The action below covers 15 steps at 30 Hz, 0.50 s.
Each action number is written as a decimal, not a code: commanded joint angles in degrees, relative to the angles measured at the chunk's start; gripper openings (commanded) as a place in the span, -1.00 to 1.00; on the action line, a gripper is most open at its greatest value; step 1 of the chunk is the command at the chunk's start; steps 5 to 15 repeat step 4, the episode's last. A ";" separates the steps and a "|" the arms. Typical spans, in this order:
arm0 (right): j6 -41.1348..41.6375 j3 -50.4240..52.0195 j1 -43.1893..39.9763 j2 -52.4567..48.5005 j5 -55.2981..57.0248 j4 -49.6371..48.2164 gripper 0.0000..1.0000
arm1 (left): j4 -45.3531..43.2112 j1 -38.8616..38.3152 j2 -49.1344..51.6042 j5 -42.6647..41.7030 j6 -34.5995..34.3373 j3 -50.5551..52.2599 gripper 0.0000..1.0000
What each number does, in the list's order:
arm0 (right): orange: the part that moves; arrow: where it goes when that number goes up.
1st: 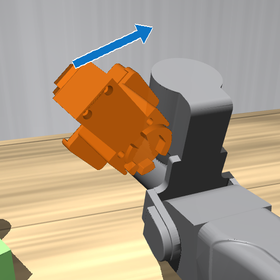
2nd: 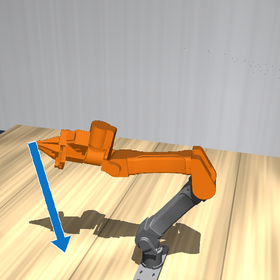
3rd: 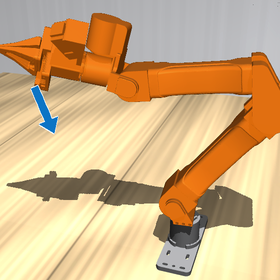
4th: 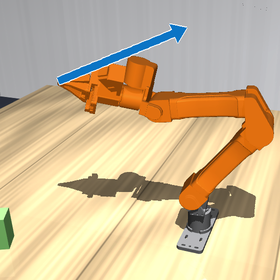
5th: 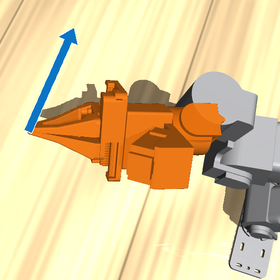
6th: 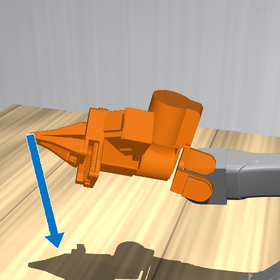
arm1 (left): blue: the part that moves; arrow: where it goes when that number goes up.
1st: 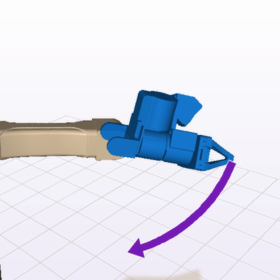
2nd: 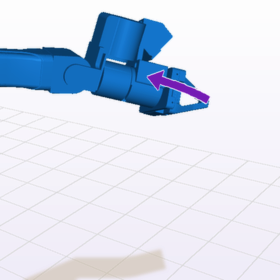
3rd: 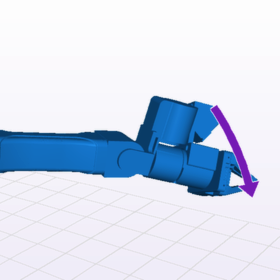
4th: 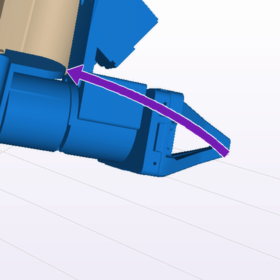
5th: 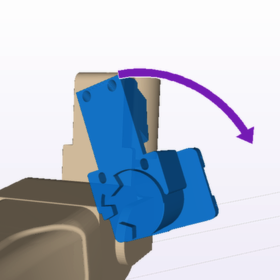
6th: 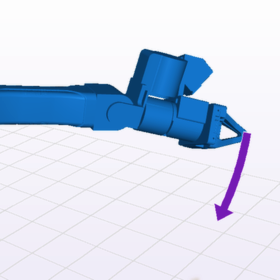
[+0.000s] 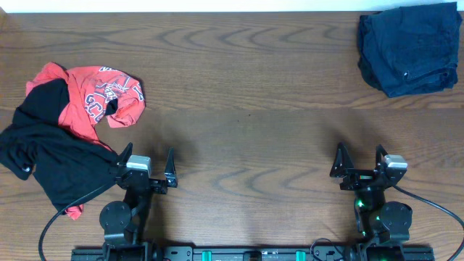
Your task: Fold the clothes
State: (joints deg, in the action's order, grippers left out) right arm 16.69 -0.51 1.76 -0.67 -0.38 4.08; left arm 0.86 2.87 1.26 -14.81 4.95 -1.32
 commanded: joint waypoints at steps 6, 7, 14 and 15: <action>-0.90 0.20 0.55 0.39 0.35 0.20 0.98 | 1.86 -0.28 0.13 0.09 0.15 1.09 0.96; -0.90 0.20 0.55 0.39 0.35 0.20 0.98 | 1.86 -0.28 0.13 0.09 0.15 1.09 0.96; -0.90 0.20 0.55 0.39 0.35 0.20 0.98 | 1.86 -0.28 0.13 0.09 0.15 1.09 0.96; -0.90 0.20 0.55 0.39 0.35 0.20 0.98 | 1.86 -0.28 0.13 0.09 0.15 1.09 0.96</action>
